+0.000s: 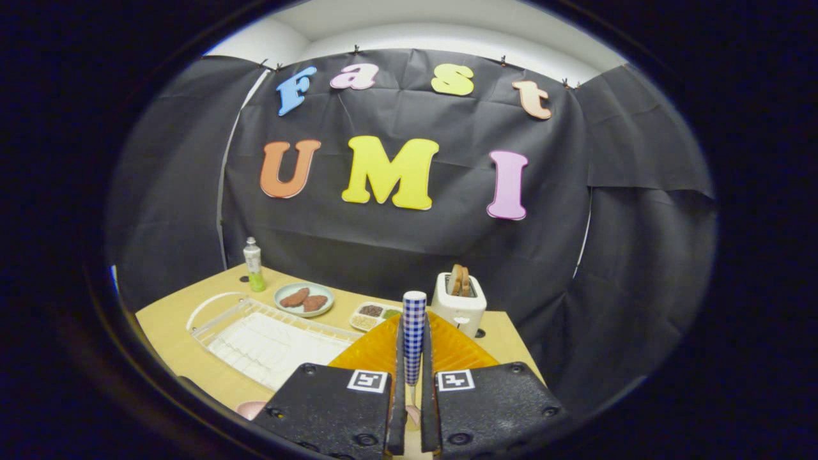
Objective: Take the plate from the dish rack, then take the spoon from the basket and place it into the plate.
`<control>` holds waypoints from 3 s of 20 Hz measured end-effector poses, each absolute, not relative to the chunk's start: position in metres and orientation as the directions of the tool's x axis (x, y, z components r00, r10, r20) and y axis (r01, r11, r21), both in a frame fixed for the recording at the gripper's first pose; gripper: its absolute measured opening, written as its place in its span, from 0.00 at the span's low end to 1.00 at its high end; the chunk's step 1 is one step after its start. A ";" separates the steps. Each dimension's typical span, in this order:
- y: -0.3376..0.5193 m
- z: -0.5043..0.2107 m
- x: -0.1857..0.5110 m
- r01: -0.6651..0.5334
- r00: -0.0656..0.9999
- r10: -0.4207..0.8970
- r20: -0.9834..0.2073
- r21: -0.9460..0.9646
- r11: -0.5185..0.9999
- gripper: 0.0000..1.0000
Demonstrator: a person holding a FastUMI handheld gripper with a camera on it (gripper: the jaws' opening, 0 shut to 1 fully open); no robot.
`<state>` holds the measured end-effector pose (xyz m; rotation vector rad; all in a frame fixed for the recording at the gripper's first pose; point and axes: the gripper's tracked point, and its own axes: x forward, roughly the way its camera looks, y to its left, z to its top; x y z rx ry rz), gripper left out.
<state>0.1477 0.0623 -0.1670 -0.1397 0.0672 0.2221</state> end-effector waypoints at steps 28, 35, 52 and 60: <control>0.196 -0.349 0.062 -0.292 0.905 0.278 -0.323 0.003 0.956 0.19; 0.164 -0.328 0.048 -0.286 0.901 0.269 -0.340 0.001 0.958 0.24; 0.024 -0.171 0.042 -0.226 0.958 0.208 -0.195 -0.073 0.971 0.97; -0.011 -0.078 0.039 -0.203 0.979 0.201 -0.039 -0.061 0.977 1.00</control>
